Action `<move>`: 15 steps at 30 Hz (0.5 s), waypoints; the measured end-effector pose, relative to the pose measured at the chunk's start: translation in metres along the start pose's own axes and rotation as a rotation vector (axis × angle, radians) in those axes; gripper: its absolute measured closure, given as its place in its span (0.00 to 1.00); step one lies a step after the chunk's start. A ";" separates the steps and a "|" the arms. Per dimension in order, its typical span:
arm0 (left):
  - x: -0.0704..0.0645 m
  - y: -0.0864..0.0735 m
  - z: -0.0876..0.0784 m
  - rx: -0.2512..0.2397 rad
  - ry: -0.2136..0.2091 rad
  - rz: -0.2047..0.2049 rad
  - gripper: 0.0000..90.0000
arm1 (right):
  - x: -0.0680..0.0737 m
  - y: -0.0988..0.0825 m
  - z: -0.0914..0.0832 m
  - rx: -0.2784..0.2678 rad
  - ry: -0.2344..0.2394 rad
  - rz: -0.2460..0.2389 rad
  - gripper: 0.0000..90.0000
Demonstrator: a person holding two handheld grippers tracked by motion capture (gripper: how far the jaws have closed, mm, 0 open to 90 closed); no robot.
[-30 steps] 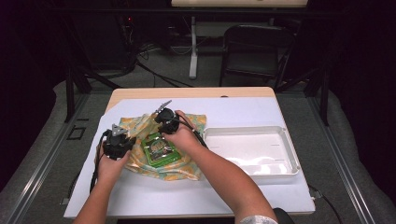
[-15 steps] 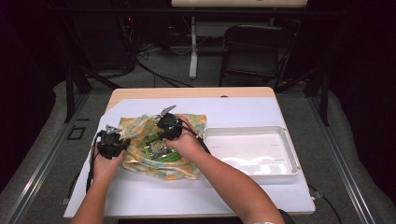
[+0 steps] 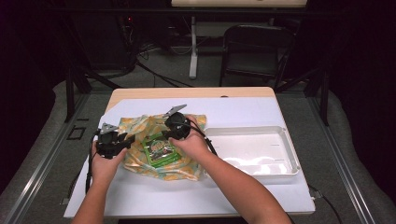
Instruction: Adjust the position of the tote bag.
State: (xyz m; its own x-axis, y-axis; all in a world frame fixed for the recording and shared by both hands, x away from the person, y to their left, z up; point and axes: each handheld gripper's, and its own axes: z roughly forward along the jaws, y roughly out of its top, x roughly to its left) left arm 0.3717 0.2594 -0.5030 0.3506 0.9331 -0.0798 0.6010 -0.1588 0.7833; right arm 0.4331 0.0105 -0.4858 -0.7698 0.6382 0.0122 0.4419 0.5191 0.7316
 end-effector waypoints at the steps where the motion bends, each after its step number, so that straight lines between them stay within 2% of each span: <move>1: -0.001 0.001 -0.002 -0.013 -0.002 -0.001 0.68 | 0.000 0.000 -0.003 -0.005 0.001 0.002 0.69; 6: -0.009 0.006 -0.008 -0.038 -0.049 -0.017 0.67 | -0.001 -0.003 -0.012 -0.033 -0.002 0.010 0.71; 9: -0.014 0.007 -0.007 -0.035 -0.073 -0.025 0.67 | 0.001 -0.007 -0.012 -0.020 0.006 0.013 0.74; 15: -0.024 0.006 -0.002 -0.006 -0.075 0.008 0.66 | 0.010 -0.015 -0.004 0.022 0.007 -0.020 0.75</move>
State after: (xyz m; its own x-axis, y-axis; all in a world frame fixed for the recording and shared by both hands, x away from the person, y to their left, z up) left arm 0.3655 0.2363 -0.4952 0.4083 0.9050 -0.1194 0.5935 -0.1638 0.7880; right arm 0.4170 0.0069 -0.4944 -0.7817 0.6237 0.0020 0.4360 0.5442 0.7168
